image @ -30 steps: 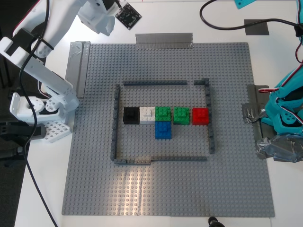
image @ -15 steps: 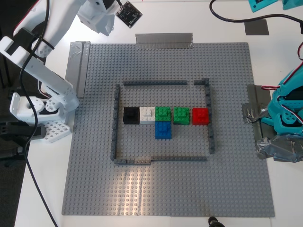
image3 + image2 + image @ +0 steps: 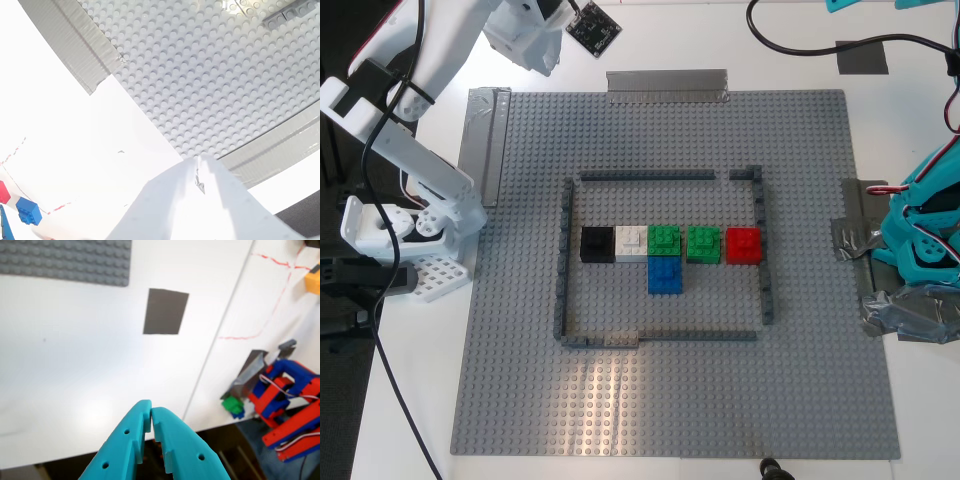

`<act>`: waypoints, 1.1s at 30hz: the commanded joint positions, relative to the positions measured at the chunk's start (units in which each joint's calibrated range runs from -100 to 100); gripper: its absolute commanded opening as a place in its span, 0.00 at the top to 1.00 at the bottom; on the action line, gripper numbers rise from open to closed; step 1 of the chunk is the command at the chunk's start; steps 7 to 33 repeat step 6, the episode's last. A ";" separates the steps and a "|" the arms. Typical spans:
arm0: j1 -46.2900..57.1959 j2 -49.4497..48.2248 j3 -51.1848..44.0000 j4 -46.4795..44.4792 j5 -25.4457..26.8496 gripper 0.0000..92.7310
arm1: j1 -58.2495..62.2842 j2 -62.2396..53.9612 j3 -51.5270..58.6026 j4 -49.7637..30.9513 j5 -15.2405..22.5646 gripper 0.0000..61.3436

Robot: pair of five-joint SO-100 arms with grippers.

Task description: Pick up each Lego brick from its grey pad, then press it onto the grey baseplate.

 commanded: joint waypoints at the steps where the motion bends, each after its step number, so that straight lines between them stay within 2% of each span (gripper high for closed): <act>1: 2.61 -2.17 -2.53 0.28 0.07 1.00 | 0.58 -0.60 -4.23 0.37 0.05 1.00; 6: 3.55 -1.74 -1.90 -3.87 -0.32 1.00 | 0.14 -0.60 -4.32 0.20 -0.10 1.00; 33: 3.55 -1.74 -1.90 -3.87 -0.32 1.00 | 0.14 -0.60 -4.32 0.20 -0.10 1.00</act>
